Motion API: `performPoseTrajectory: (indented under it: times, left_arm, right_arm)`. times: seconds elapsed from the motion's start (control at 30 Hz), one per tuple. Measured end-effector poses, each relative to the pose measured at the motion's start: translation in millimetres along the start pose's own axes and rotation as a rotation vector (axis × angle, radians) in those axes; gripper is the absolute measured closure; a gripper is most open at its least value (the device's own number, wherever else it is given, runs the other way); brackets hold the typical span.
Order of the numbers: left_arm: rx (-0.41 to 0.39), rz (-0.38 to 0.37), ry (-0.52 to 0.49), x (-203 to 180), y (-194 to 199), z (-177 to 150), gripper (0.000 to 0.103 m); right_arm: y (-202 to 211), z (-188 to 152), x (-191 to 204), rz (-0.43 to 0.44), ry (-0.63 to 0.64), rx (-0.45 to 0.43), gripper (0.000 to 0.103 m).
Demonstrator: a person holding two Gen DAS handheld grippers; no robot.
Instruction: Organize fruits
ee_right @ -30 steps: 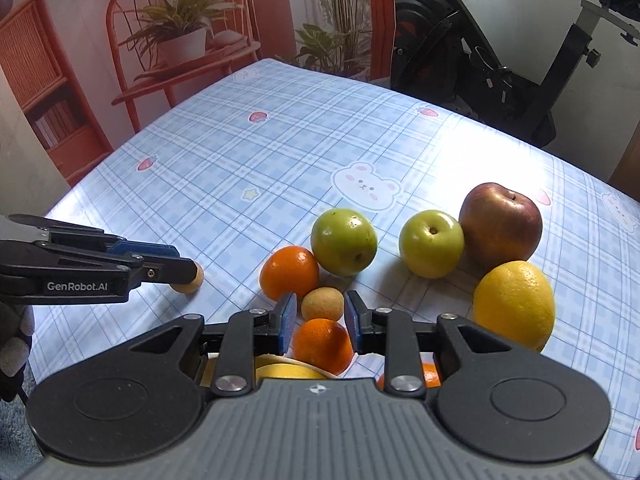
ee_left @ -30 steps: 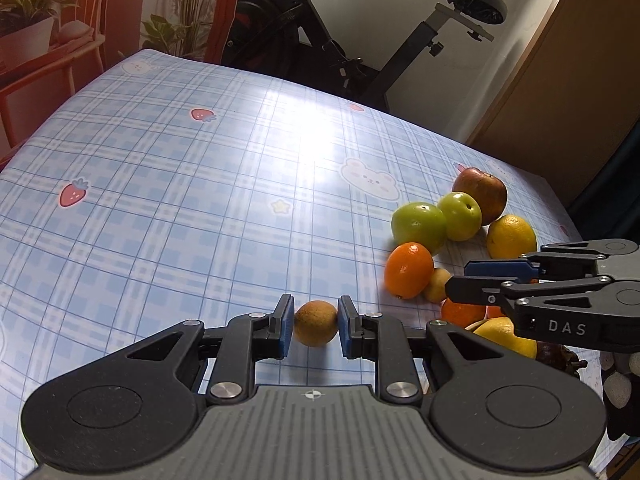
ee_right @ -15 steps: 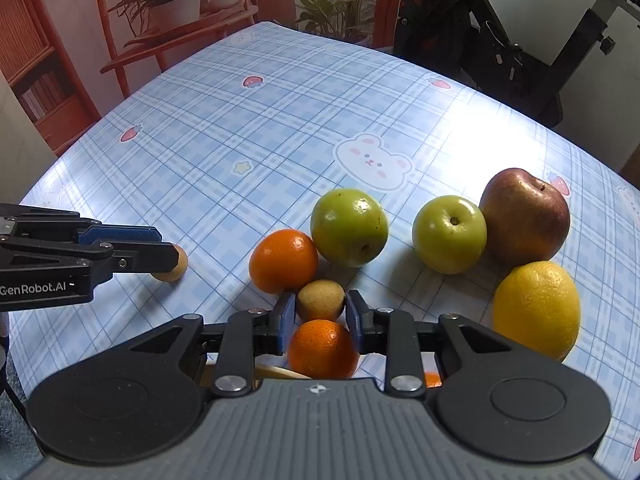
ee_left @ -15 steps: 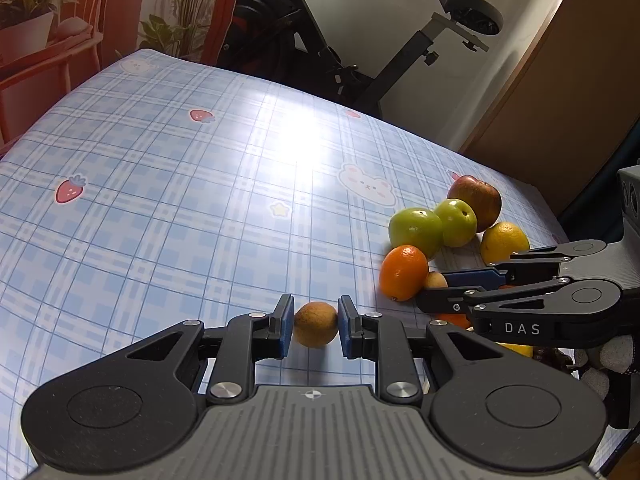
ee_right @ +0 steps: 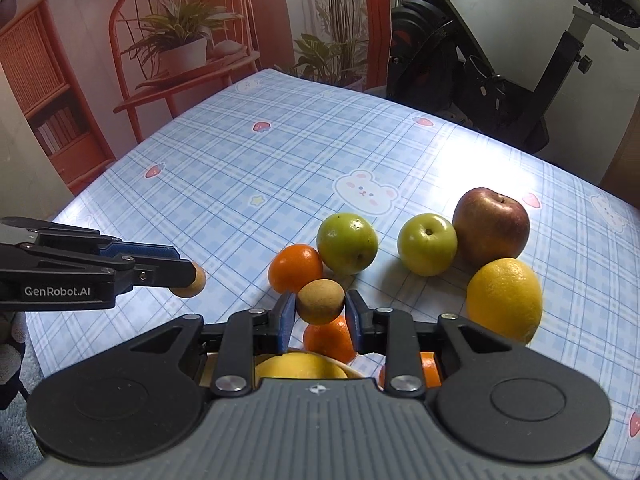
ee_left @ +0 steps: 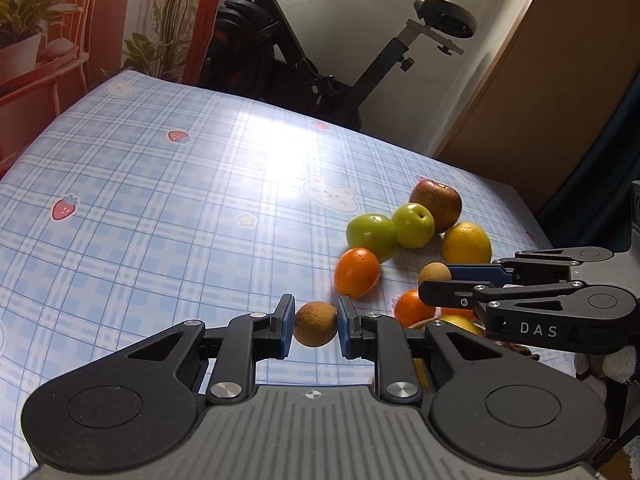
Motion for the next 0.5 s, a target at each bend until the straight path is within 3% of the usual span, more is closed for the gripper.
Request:
performPoseTrajectory:
  times: [0.27, 0.5]
  left_arm:
    - [-0.002, -0.042, -0.088, -47.1, 19.5, -15.6, 0.079]
    - [0.026, -0.059, -0.167, -72.5, 16.2, -37.6, 0.079]
  right_arm:
    - [63.2, -26.0, -10.7, -0.001, -0.066, -0.101, 0.073]
    - [96.2, -79.8, -29.1, -0.034, -0.131, -0.113, 0.073]
Point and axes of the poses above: each gripper's, at about its wrist camera, not at the fingertips, and y roughly against the way its jaws point, x to its left, z to its top, the point moved 10 cm from there along -y, roughly the way its jaws point, and after that the axes turned 4 degrees about x, right-handed, at the moved point
